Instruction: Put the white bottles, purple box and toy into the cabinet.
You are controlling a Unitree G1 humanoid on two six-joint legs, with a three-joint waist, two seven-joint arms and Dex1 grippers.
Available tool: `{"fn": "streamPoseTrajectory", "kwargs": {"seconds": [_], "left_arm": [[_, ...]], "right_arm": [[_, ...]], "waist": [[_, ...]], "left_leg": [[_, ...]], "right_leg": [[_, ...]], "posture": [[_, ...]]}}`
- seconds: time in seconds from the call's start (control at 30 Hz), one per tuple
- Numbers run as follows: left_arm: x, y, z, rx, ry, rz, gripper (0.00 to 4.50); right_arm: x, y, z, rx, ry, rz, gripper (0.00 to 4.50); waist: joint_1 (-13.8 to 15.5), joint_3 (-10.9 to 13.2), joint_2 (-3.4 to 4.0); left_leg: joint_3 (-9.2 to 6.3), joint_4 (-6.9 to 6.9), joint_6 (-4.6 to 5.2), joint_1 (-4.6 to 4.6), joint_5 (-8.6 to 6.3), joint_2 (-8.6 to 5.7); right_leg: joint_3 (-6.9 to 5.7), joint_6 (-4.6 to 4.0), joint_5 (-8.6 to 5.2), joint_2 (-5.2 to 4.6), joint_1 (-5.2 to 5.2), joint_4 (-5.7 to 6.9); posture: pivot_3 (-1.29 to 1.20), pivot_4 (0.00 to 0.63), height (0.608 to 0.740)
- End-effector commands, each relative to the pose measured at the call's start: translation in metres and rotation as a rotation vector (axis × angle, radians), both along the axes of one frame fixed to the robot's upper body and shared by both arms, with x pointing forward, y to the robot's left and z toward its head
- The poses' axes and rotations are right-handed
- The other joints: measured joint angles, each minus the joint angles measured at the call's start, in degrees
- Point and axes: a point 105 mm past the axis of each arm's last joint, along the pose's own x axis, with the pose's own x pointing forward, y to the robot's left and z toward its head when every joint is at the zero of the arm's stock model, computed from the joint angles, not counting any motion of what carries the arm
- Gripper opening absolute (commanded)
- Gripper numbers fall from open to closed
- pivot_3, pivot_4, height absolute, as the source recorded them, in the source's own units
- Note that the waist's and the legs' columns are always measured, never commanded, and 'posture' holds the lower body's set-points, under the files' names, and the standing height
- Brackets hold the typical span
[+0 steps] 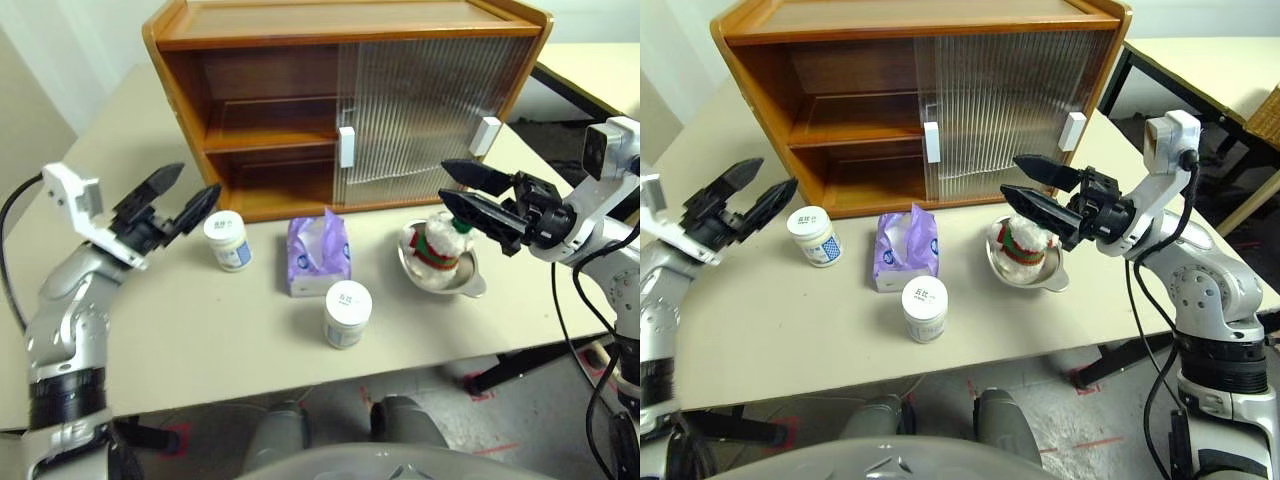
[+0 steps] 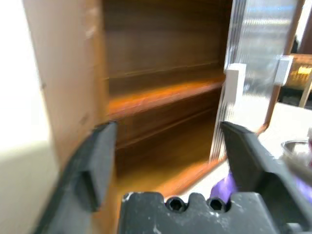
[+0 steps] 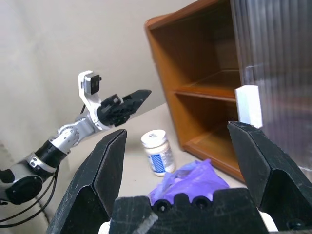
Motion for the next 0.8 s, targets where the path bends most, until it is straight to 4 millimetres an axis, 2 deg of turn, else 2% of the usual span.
{"fn": "streamPoseTrajectory", "kwargs": {"seconds": [0.03,0.13,0.27,0.53,0.8], "left_arm": [[-0.014,0.013,-0.02,0.019,0.057,-0.015,4.47],[-0.022,0.019,-0.036,0.037,0.107,-0.019,4.47],[-0.032,0.014,-0.063,0.12,0.172,-0.069,4.47],[-0.026,0.003,-0.083,0.17,0.198,-0.107,4.47],[-0.013,-0.003,-0.088,0.185,0.18,-0.098,4.47]], "right_arm": [[0.003,0.002,0.0,-0.011,-0.007,0.015,4.5],[0.003,0.002,0.001,-0.012,-0.01,0.019,4.5],[0.002,0.002,0.002,-0.016,-0.012,0.02,4.5],[0.0,0.0,0.005,-0.019,-0.016,0.01,4.5],[-0.003,-0.002,0.009,-0.024,-0.025,-0.005,4.5]], "waist": [[0.79,0.0,-0.01],[1.43,0.0,-0.01],[2.32,0.01,0.02],[2.43,-0.01,0.07],[2.34,-0.06,0.12]], "left_leg": [[0.01,-0.01,-0.01,-0.03,0.0,0.0],[0.01,-0.04,-0.02,-0.14,-0.01,0.0],[0.0,-0.07,-0.05,-0.22,-0.03,0.0],[0.0,-0.07,-0.06,-0.6,-0.03,0.0],[-0.02,-0.03,-0.04,-0.81,-0.02,0.0]], "right_leg": [[-0.06,-0.03,0.0,-0.08,-0.06,0.0],[-0.27,-0.13,0.01,-0.58,-0.18,0.0],[-0.37,-0.26,0.03,-0.7,-0.3,0.0],[-0.44,-0.28,0.09,-0.76,-0.64,0.02],[-0.51,-0.28,0.12,-0.75,-0.79,0.07]], "posture": [[0.05,0.0,0.74],[0.05,0.0,0.74],[0.04,0.0,0.74],[0.02,0.0,0.74],[-0.01,0.0,0.74]]}}
